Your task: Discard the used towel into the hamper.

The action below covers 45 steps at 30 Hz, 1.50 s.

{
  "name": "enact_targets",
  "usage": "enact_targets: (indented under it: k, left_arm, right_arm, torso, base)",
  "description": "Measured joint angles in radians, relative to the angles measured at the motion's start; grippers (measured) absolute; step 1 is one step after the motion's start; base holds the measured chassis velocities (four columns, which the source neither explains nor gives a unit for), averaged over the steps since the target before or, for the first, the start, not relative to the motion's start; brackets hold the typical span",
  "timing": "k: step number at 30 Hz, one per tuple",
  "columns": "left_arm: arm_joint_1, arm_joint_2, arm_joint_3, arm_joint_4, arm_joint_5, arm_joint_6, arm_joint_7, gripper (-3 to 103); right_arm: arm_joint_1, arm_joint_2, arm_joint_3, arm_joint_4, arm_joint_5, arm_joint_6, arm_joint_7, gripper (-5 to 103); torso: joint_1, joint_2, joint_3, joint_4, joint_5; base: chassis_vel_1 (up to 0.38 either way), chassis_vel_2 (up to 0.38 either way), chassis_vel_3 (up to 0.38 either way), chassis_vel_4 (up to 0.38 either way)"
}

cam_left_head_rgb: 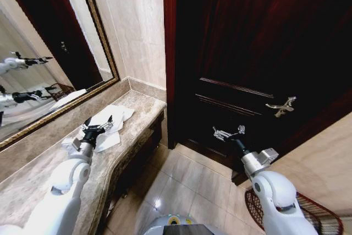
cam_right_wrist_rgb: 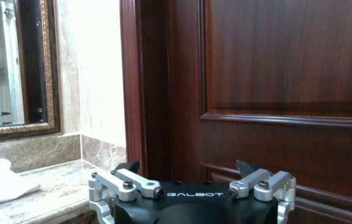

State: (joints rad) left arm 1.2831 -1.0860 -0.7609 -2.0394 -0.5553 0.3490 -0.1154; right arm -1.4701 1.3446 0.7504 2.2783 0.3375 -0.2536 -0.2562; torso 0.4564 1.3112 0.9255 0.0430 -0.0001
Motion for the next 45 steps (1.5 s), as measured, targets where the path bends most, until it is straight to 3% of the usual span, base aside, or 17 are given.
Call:
enact_targets:
  k: [3, 16, 23, 29, 45]
  left_arm:
    - [-0.040, 0.015, 0.021, 0.010, -0.021, 0.070, -0.026, 100]
    - [-0.178, 0.040, 0.112, 0.098, -0.023, 0.213, -0.128, 100]
    - [-0.216, 0.041, 0.136, 0.125, -0.023, 0.242, -0.132, 100]
    - [-0.238, 0.037, 0.159, 0.136, -0.043, 0.298, -0.186, 100]
    - [-0.213, -0.011, 0.182, 0.166, -0.018, 0.297, -0.209, 102]
  right_arm:
    - [0.000, 0.006, -0.004, -0.004, -0.003, 0.002, -0.004, 100]
    - [0.006, 0.034, -0.014, -0.010, -0.017, 0.004, -0.006, 100]
    - [0.008, 0.026, -0.006, -0.003, -0.002, 0.000, 0.003, 100]
    - [-0.001, 0.021, -0.018, 0.012, -0.004, -0.006, 0.011, 100]
    - [-0.062, 0.014, -0.010, 0.020, -0.005, 0.029, 0.007, 100]
  torso:
    - [0.000, 0.000, 0.000, 0.0000, 0.0000]
    - [0.000, 0.000, 0.000, -0.0001, 0.0000]
    - [0.000, 0.000, 0.000, 0.0000, 0.0001]
    - [0.000, 0.000, 0.000, -0.0001, 0.0001]
    - [0.000, 0.000, 0.000, 0.0000, 0.0003]
  base:
    - [0.000, 0.000, 0.000, 0.000]
    - [0.000, 0.000, 0.000, 0.000]
    - [0.000, 0.000, 0.000, 0.000]
    - [0.000, 0.000, 0.000, 0.000]
    - [0.000, 0.000, 0.000, 0.000]
